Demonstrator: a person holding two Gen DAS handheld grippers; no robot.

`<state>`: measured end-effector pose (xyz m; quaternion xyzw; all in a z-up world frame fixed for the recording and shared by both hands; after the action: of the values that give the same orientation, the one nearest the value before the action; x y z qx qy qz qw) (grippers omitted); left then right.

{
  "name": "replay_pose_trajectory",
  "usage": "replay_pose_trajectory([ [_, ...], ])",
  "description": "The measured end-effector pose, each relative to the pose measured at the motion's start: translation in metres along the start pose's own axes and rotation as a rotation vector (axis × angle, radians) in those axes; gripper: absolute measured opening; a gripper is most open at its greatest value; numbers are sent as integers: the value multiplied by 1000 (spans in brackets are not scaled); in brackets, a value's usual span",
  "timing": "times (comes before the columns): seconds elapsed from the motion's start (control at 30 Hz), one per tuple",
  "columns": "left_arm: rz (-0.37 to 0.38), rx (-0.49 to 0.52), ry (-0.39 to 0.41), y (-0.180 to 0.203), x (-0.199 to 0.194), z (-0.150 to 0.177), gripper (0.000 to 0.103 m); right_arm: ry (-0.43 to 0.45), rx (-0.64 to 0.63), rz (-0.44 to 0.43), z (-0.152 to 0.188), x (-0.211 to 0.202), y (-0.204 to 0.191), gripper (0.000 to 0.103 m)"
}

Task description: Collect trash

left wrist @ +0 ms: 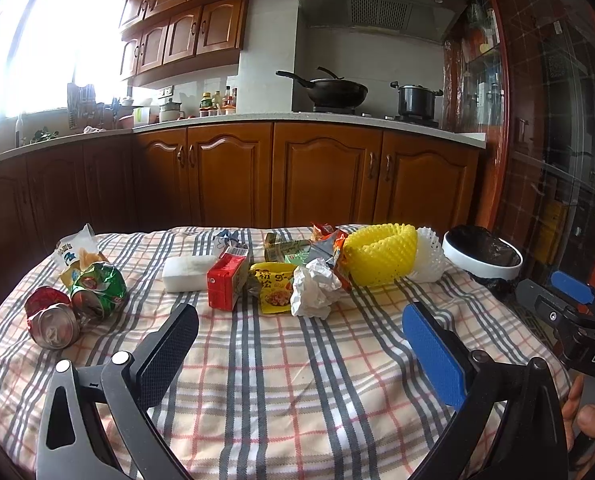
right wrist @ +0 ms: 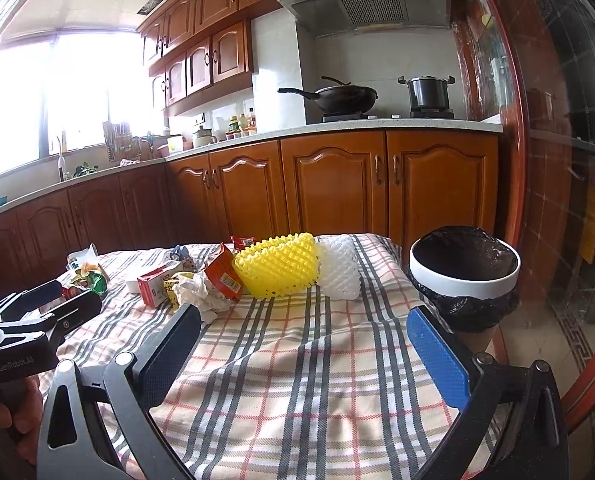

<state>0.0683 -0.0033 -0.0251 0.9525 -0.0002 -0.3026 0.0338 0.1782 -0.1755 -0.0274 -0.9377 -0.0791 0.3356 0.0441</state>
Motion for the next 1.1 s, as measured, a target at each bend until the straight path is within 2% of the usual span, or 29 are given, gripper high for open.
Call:
replay_pose_trajectory([
  [1.1, 6, 9, -42, 2, 22, -3, 102, -14, 14, -17, -2, 8, 4, 103],
])
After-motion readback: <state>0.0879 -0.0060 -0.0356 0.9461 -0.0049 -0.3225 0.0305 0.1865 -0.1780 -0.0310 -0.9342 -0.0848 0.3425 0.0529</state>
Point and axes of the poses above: each gripper's, at about its wrist camera, not at the fingertips, and x roughly the way its jaws point, y to its right, z to its underside, the point moved 9 cm from there along x, roughly the way its jaws point, and after that the axes turned 13 degrees about -y, right-handed, at the moved point
